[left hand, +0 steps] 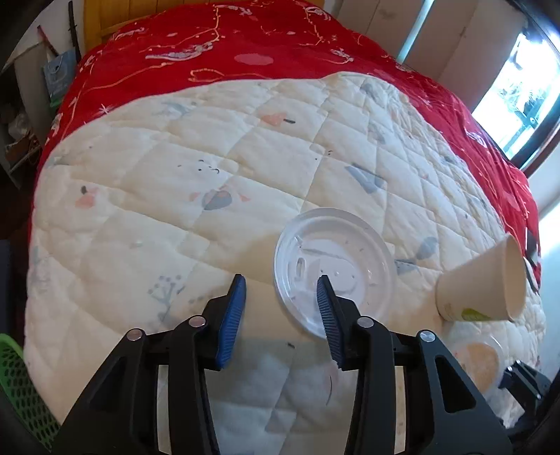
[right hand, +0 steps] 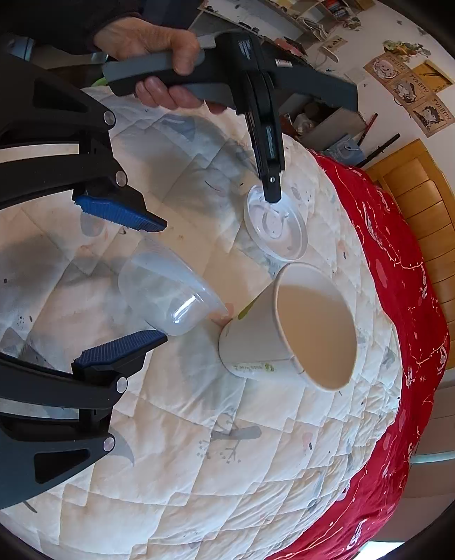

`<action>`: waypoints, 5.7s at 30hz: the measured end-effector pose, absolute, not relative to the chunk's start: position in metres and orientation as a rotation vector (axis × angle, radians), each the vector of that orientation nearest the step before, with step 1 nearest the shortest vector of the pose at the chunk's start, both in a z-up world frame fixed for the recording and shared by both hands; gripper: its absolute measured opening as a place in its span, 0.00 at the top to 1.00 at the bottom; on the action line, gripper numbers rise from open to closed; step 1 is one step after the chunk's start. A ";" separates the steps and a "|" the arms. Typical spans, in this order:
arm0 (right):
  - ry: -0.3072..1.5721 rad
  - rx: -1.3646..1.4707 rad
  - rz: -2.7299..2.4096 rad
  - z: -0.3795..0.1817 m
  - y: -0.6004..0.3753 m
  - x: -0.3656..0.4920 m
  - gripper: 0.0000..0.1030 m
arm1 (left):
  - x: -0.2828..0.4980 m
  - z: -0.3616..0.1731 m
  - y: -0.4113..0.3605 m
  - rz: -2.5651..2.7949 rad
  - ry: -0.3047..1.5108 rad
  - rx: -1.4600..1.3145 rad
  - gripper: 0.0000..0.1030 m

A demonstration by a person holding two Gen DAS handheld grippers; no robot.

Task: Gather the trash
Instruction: 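Grasp the white round plastic lid with the left tool while the right tool grasps the clear plastic cup, then carry the white lid and clear cup over the wastebasket and open both tools, then move the right tool to the bed and grasp the white paper cup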

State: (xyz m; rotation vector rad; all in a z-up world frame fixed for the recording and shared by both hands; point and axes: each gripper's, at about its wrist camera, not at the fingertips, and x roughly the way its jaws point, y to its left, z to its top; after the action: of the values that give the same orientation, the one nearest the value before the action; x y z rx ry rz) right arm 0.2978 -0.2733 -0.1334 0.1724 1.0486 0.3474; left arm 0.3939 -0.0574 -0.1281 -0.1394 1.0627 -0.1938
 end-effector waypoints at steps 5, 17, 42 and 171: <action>1.050 0.171 0.343 -0.134 -0.275 0.296 0.45 | 0.401 -0.135 -0.060 -0.182 1.074 -0.131 0.81; 1.020 0.160 0.378 -0.111 -0.257 0.269 0.45 | 0.345 -0.096 -0.023 -0.168 0.993 -0.208 0.96; 0.973 0.053 0.649 -0.067 -0.096 0.194 0.46 | 0.128 -0.043 0.210 0.221 0.830 -0.309 0.96; 0.917 -0.003 0.216 -0.109 -0.285 0.362 0.42 | 0.218 -0.097 -0.041 -0.181 1.049 -0.208 0.41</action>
State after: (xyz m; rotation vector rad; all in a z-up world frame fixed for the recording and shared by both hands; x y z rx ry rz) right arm 0.3622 -0.2852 -0.1092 -0.0035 0.9175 0.2163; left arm 0.2184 -0.0411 -0.0971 -0.2078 1.0490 -0.1809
